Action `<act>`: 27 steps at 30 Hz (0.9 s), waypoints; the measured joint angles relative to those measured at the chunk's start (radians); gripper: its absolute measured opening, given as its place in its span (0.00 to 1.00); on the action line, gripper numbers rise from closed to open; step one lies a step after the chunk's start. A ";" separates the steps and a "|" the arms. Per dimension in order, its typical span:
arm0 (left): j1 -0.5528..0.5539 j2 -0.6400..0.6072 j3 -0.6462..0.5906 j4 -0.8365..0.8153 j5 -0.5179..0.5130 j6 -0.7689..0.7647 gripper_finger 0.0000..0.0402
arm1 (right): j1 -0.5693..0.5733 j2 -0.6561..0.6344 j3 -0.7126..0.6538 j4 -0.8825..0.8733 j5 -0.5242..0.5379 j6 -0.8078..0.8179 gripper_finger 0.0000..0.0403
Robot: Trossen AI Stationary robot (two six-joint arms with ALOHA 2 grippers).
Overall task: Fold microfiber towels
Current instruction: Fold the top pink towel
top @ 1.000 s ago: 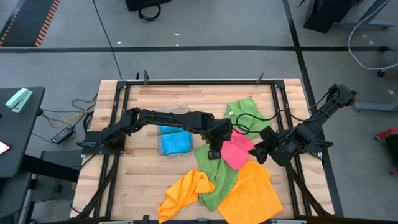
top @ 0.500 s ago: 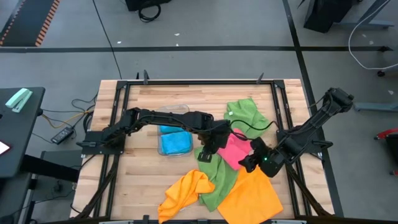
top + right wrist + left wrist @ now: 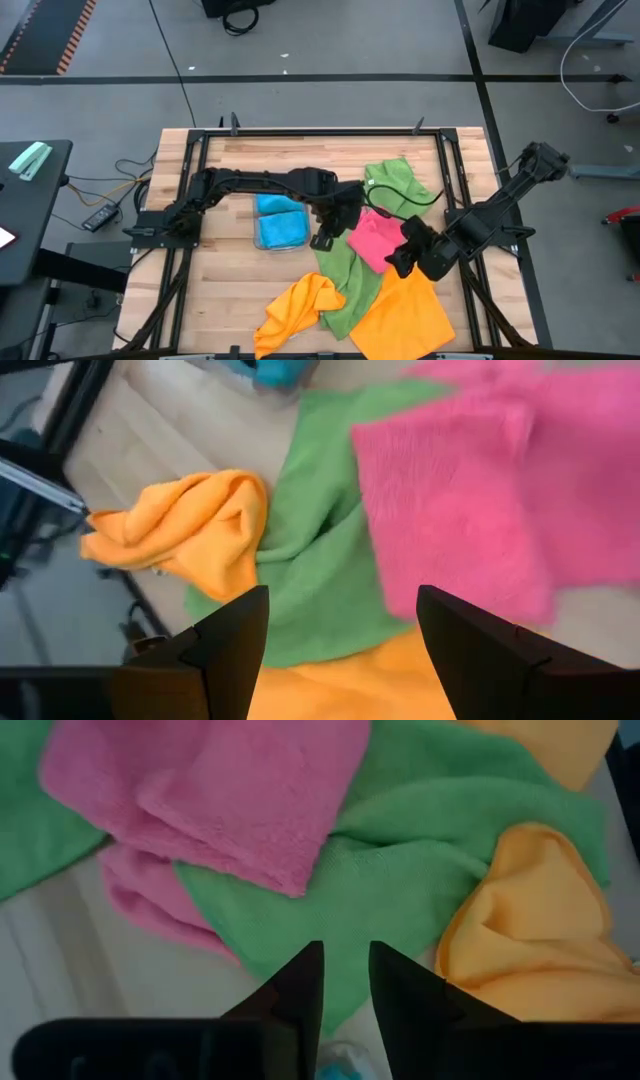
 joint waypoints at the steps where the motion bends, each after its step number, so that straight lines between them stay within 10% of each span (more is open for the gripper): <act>1: 0.003 0.000 0.000 0.001 0.000 0.000 0.22 | -0.008 0.006 0.031 -0.045 0.002 -0.027 0.65; 9: 0.010 0.000 0.000 0.007 0.000 -0.006 0.20 | -0.034 0.045 0.153 -0.265 0.068 -0.180 0.65; 27: 0.002 0.002 0.000 -0.004 -0.005 0.129 0.24 | -0.032 0.048 -0.040 -0.188 0.003 -0.183 0.66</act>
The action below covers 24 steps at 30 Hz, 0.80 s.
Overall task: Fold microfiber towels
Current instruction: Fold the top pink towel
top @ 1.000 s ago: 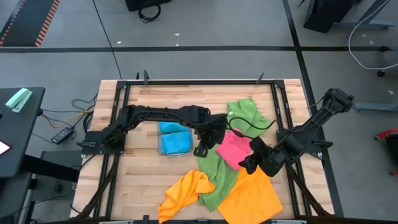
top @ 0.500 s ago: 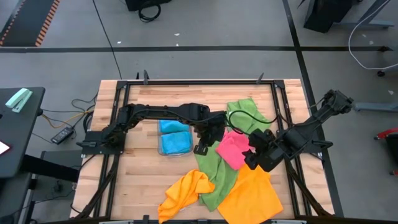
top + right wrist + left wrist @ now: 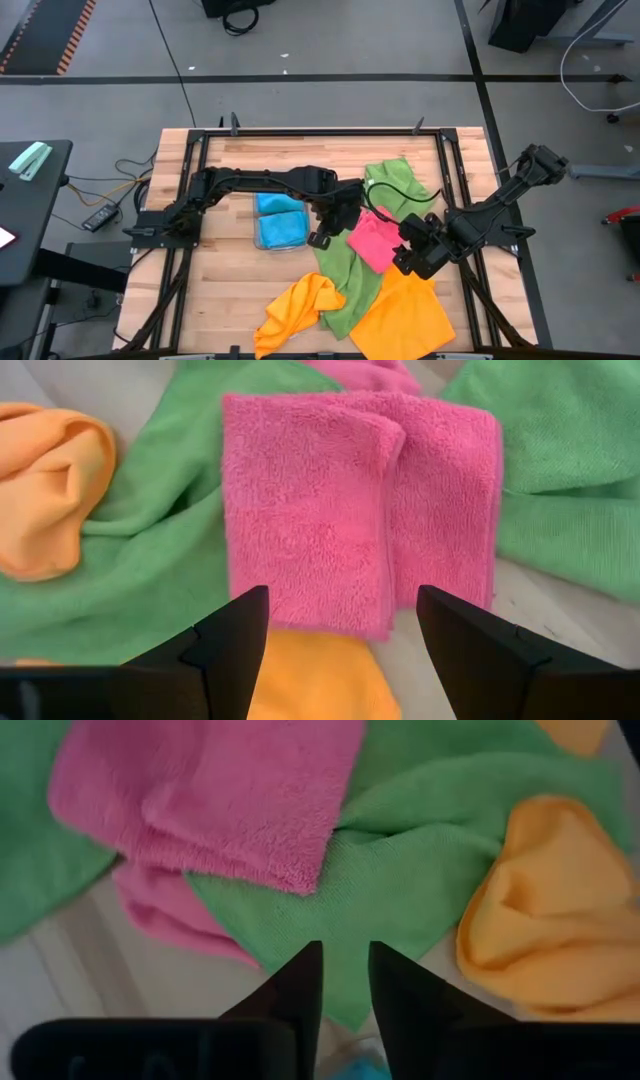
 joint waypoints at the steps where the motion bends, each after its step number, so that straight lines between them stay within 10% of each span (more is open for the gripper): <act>1: -0.003 0.000 0.000 0.000 -0.003 0.032 0.25 | 0.000 0.000 -0.008 0.009 0.008 -0.005 0.66; 17: -0.010 0.001 0.000 -0.003 -0.052 0.084 0.59 | 0.008 0.000 -0.016 -0.005 0.077 -0.141 0.66; 24: -0.027 0.002 0.000 0.075 -0.054 0.186 0.64 | 0.104 0.000 -0.016 -0.059 0.261 -0.147 0.66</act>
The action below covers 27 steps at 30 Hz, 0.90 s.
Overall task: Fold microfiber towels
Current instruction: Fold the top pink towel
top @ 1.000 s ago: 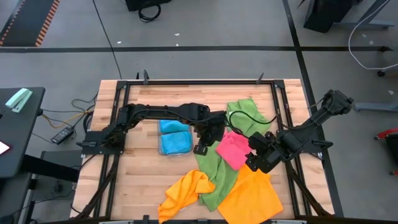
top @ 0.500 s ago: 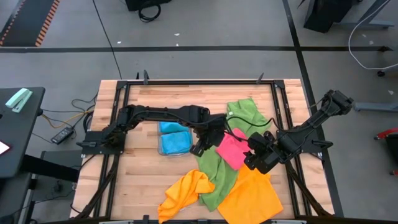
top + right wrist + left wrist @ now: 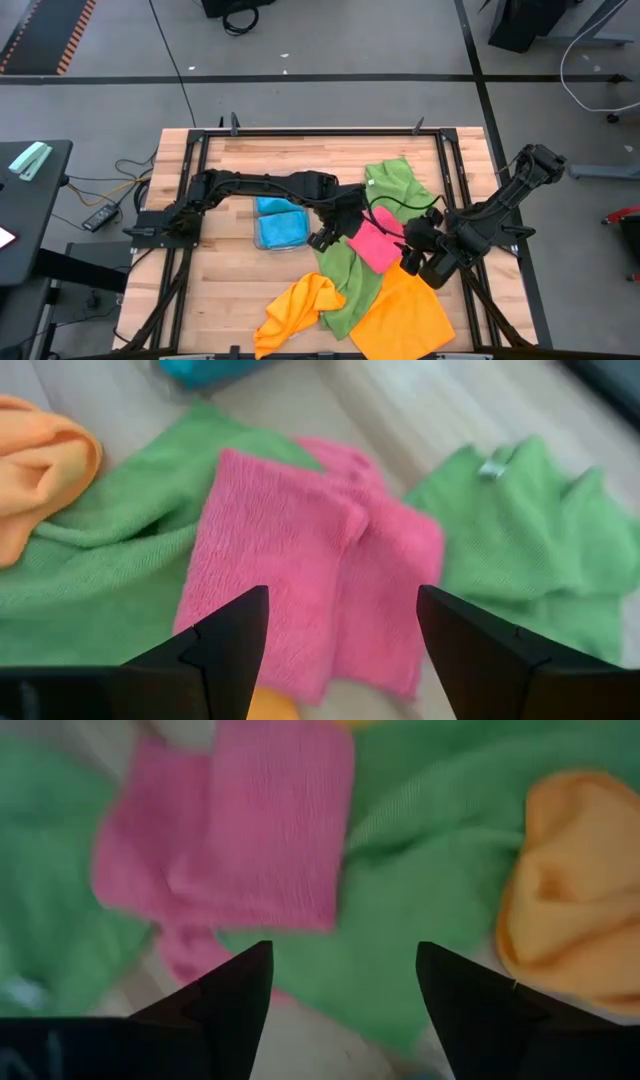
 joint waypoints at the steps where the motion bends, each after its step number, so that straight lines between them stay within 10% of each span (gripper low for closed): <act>1: -0.005 0.002 0.000 0.031 -0.001 0.017 0.64 | 0.013 0.000 0.000 -0.010 0.020 0.007 0.66; 27: -0.025 0.155 0.000 0.177 -0.145 0.227 0.58 | 0.294 -0.003 -0.001 -0.064 -0.140 0.294 0.66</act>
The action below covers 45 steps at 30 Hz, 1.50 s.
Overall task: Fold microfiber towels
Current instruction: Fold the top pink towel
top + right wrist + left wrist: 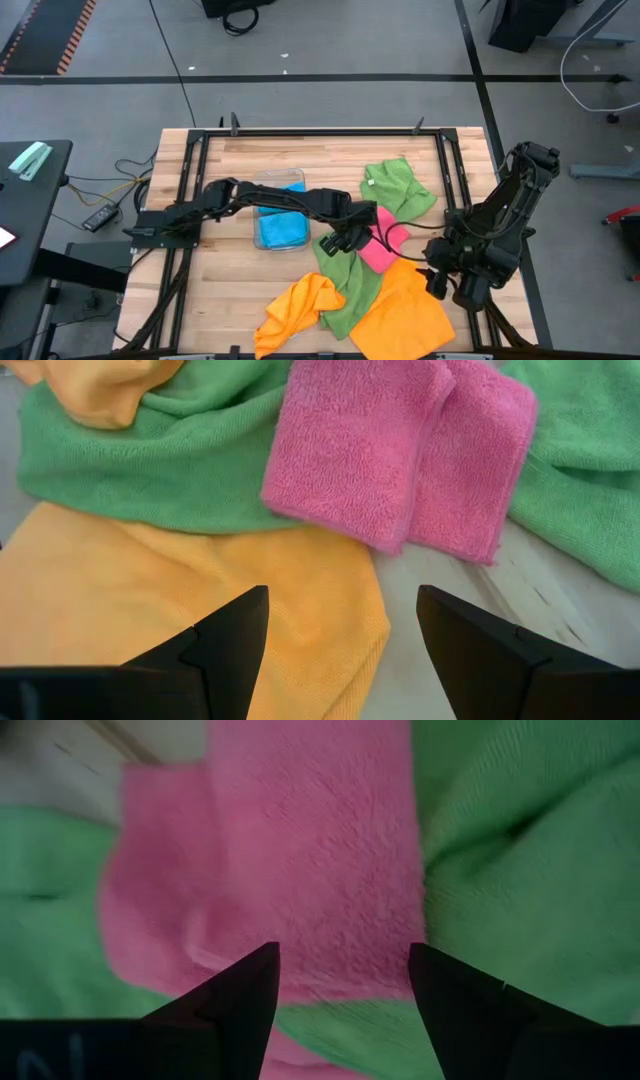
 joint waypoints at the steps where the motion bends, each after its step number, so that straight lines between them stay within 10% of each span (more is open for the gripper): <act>1: 0.000 0.002 -0.001 -0.003 0.000 0.000 0.58 | -0.003 0.000 0.000 0.000 0.000 0.001 0.66; 15: -0.037 0.024 0.001 -0.005 0.021 0.001 0.58 | -0.006 0.000 0.000 0.000 0.018 0.014 0.66; 28: -0.056 0.062 0.001 0.018 -0.203 -0.007 0.57 | -0.006 0.000 0.000 0.000 0.018 0.060 0.66; 45: -0.053 0.032 0.000 0.018 -0.217 -0.008 0.28 | -0.006 0.000 0.000 0.000 0.037 0.068 0.66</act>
